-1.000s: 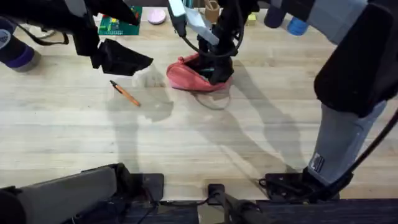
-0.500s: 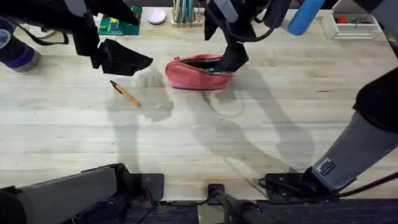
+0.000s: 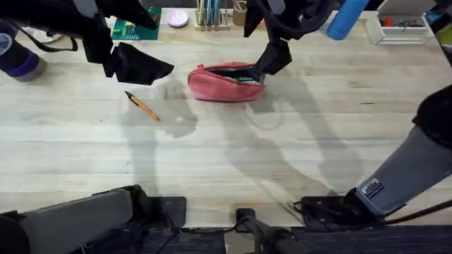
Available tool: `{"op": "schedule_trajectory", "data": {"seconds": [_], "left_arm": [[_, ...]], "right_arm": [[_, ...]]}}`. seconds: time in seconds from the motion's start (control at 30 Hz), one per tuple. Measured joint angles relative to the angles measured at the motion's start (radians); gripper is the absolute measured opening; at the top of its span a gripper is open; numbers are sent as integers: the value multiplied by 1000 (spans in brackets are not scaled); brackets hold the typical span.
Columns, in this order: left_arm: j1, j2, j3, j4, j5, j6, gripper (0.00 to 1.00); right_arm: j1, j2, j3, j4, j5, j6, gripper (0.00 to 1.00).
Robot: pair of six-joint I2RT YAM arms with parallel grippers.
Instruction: Unzip the bag, pick up the pens from the table one at a time and place them inside, then zip the bag closed.
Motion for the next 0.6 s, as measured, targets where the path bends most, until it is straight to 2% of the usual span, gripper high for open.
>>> {"op": "schedule_trajectory", "data": {"seconds": [0.1, 0.2, 0.37, 0.43, 0.6], "left_arm": [[13, 0, 0, 0, -7, -85, 995], [26, 0, 0, 4, -40, -214, 995], [35, 0, 0, 7, -172, -495, 994], [35, 0, 0, 5, -216, -585, 994], [35, 0, 0, -1, -271, -747, 993]], "right_arm": [[0, 0, 0, 0, -1, 4, 996], [0, 0, 0, 0, -1, 4, 996], [0, 0, 0, 2, -1, 7, 997], [0, 0, 0, 2, -1, 7, 997], [0, 0, 0, 2, -1, 7, 997]]}}
